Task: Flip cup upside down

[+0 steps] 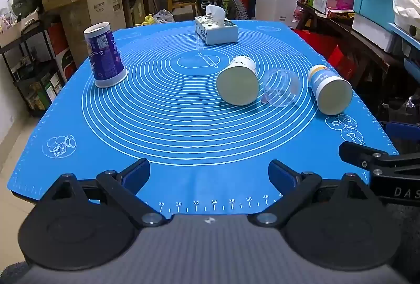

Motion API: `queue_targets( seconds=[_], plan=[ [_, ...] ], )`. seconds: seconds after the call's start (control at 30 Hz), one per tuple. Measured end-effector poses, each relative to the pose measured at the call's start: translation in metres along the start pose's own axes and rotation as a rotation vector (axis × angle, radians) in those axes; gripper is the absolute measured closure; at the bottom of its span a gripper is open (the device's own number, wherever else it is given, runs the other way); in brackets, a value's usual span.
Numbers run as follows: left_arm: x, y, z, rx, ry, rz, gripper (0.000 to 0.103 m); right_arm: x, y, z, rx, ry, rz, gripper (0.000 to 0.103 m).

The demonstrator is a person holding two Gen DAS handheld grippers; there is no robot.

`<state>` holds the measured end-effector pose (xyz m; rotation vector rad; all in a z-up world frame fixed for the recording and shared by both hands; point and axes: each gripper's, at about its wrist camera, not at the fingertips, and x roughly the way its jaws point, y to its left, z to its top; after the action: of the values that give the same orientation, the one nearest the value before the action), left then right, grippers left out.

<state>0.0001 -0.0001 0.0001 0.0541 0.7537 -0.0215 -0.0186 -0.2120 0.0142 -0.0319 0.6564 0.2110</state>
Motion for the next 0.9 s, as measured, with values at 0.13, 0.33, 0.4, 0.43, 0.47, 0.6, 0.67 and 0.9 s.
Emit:
queue_targets(
  seconds=[0.13,0.33,0.4,0.43,0.47,0.6,0.67,0.9],
  plan=[
    [0.0007,0.0013,0.0000,-0.004,0.002,-0.002,0.007,-0.0002,0.0002,-0.0002,0.000,-0.001,0.000,0.007],
    [-0.0024,0.0012,0.0003,0.003,-0.005,0.004,0.007,-0.0013,0.0005,-0.0009,-0.001,-0.002,0.002,0.007],
    [-0.0021,0.0030,-0.0011,0.003,0.001,0.006,0.007,0.0000,0.0000,0.0000,0.000,0.001,0.000,0.007],
    [-0.0028,0.0011,-0.0010,0.005,0.003,0.007,0.007,0.0002,-0.0001,0.0000,0.000,0.001,0.000,0.007],
    [0.0011,0.0010,-0.0001,0.006,0.007,0.008,0.007,0.0003,-0.0002,-0.0001,0.000,0.002,0.000,0.007],
    [-0.0001,-0.0017,0.0007,0.019,0.007,0.012,0.007,-0.0002,0.0000,0.0001,0.000,0.002,0.000,0.007],
    [-0.0001,-0.0017,0.0014,0.020,0.006,0.011,0.007,-0.0001,-0.0003,0.0001,0.000,0.002,0.000,0.007],
    [-0.0003,-0.0032,0.0026,0.032,0.001,0.017,0.007,0.0001,-0.0019,0.0007,-0.001,0.004,-0.001,0.007]
  ],
)
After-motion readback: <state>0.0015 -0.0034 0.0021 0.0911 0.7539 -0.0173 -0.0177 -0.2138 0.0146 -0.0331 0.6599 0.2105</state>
